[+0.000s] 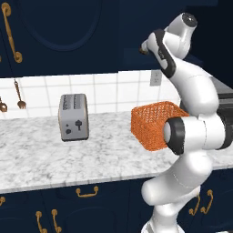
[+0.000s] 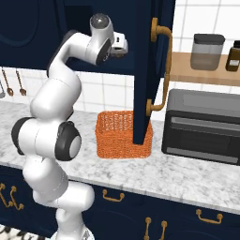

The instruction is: Open the cabinet, pick up the bread from the cabinet and place it in the basket. Then move the basket to the dining counter.

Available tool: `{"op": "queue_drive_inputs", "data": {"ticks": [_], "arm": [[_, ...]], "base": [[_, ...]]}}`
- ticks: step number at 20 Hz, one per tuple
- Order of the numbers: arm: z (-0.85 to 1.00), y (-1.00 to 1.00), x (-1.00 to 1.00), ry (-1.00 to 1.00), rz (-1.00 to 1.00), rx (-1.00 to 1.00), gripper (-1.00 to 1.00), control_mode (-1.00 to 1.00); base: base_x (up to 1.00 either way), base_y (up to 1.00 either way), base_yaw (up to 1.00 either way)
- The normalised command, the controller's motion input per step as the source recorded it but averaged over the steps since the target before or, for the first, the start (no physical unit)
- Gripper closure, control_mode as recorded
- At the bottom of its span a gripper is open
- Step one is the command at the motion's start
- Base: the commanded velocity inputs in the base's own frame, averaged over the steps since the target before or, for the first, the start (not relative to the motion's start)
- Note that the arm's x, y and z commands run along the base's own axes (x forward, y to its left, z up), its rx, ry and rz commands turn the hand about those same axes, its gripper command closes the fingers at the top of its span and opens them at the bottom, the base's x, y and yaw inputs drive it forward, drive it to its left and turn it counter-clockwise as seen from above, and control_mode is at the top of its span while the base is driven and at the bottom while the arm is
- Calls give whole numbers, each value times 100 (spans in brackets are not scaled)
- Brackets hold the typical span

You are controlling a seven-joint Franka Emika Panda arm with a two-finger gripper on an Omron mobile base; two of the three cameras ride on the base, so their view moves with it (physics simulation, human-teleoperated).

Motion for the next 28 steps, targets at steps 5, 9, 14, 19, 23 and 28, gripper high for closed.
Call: {"op": "queue_drive_inputs", "data": {"ticks": [5, 9, 14, 19, 23, 28], "arm": [[0, -3, 58, 0, 0, 0, -100, -100], [0, -2, 54, 2, 0, 0, -100, -100], [0, -6, 56, 4, 0, 0, -100, -100], [0, -21, 42, 7, 0, 0, -100, -100], [-5, -11, 18, 9, 1, 0, -100, -100], [-17, 1, 4, 0, 3, 0, -100, -100]], "base": [[0, 0, 0], [0, 0, 0], [0, 0, 0], [0, 0, 0], [0, 0, 0], [0, 0, 0]]}}
